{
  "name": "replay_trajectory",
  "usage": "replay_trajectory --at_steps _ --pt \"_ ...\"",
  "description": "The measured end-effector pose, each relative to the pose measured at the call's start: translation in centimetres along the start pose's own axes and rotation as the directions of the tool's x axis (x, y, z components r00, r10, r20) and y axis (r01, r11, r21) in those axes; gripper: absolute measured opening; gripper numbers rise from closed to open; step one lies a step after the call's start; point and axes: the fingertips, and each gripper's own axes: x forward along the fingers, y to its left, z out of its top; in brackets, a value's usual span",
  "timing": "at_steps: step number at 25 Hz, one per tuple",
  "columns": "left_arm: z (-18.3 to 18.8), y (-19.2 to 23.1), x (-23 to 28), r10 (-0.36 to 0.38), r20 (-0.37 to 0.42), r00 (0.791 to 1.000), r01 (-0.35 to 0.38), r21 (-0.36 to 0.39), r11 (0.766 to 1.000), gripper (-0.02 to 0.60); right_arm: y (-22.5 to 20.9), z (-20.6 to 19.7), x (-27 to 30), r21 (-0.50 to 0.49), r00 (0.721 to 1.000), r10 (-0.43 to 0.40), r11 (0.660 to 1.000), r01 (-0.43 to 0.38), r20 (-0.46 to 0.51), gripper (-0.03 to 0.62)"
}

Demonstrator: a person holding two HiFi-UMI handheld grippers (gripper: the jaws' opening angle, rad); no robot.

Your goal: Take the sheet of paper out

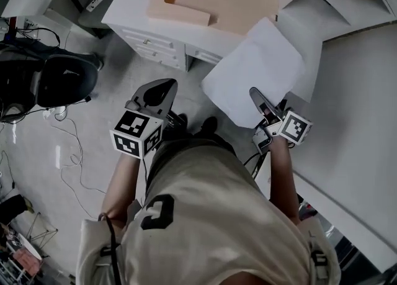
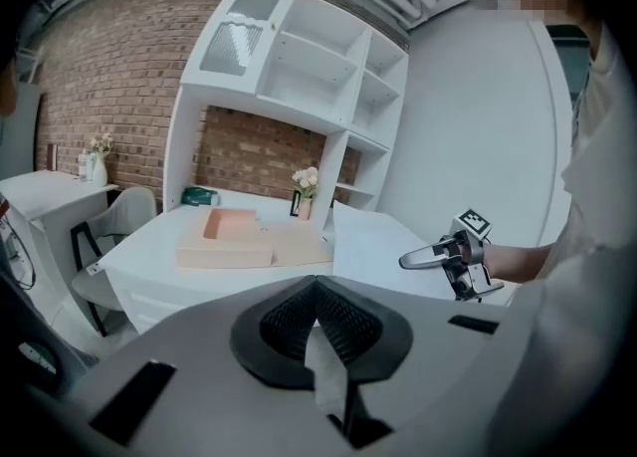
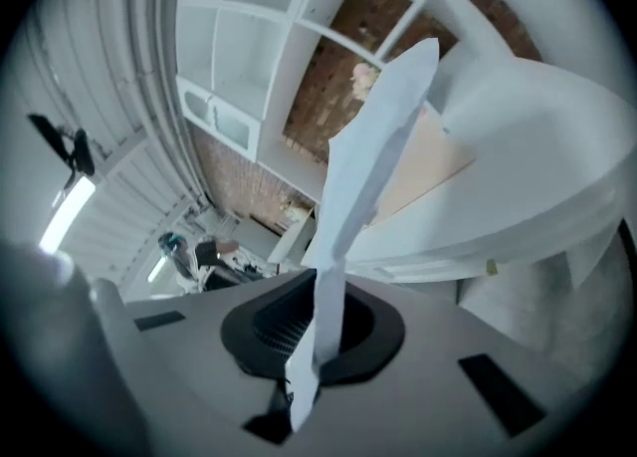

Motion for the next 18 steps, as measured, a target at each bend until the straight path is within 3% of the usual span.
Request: replay_trajectory --at_steps 2,4,10,18 --pt "-0.6 1.1 -0.9 0.005 0.004 1.000 -0.005 -0.024 1.000 0.014 1.2 -1.9 1.2 -0.066 0.998 -0.026 0.998 0.022 -0.061 0.028" --pt "-1.4 2.3 -1.7 0.014 0.004 1.000 -0.013 -0.043 0.999 0.015 1.9 -3.2 1.9 -0.071 0.997 -0.024 0.997 0.018 -0.080 0.028" --pt "-4.1 3.3 -1.9 -0.066 -0.041 0.997 0.061 -0.095 0.994 0.014 3.3 -5.1 0.1 -0.008 0.995 -0.098 0.995 0.097 -0.012 0.028" --pt "-2.6 -0.2 -1.3 -0.128 -0.024 0.991 0.128 -0.001 0.992 0.014 4.2 -5.7 -5.4 0.090 0.987 -0.080 0.994 0.068 0.139 0.028"
